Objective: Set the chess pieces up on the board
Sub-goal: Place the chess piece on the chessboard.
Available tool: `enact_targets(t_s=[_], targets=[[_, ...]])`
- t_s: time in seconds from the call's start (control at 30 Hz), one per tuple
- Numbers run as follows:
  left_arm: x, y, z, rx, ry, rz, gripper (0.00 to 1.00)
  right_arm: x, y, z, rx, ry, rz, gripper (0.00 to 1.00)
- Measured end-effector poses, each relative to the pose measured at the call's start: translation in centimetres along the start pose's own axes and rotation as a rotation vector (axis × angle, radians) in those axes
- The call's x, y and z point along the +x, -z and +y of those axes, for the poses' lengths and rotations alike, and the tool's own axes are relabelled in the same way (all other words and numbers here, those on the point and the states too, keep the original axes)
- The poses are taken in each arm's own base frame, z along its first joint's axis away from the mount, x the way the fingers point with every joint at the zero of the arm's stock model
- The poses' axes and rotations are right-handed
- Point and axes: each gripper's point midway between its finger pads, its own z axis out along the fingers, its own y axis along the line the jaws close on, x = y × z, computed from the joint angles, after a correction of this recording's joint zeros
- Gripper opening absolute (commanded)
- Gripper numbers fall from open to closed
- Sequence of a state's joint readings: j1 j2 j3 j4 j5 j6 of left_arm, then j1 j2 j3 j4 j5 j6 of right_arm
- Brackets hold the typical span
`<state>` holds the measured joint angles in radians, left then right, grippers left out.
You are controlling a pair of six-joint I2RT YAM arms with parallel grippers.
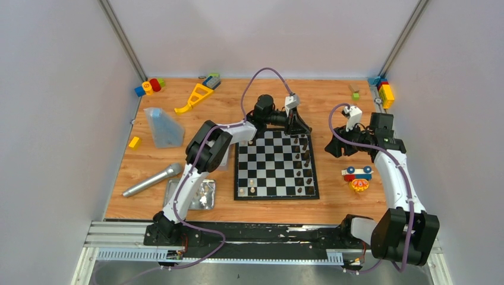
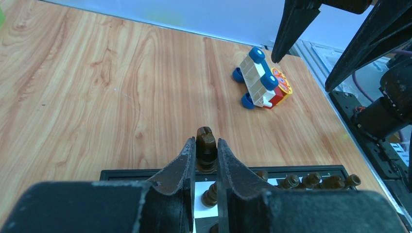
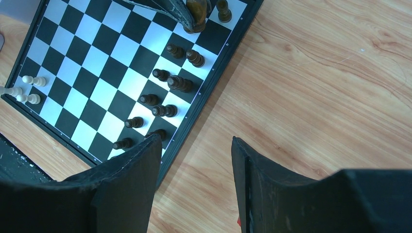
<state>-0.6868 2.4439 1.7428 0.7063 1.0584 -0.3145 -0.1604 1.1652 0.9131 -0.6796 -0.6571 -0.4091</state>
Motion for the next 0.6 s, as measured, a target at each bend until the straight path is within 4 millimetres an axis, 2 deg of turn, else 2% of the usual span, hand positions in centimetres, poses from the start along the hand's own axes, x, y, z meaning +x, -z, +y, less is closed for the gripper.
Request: enact_targets(t_s=[0.6], targets=[[0.56, -0.07, 0.17, -0.024, 0.12, -0.029, 0.08, 0.21, -0.26, 0.18, -0.02, -0.011, 0.007, 0.56]])
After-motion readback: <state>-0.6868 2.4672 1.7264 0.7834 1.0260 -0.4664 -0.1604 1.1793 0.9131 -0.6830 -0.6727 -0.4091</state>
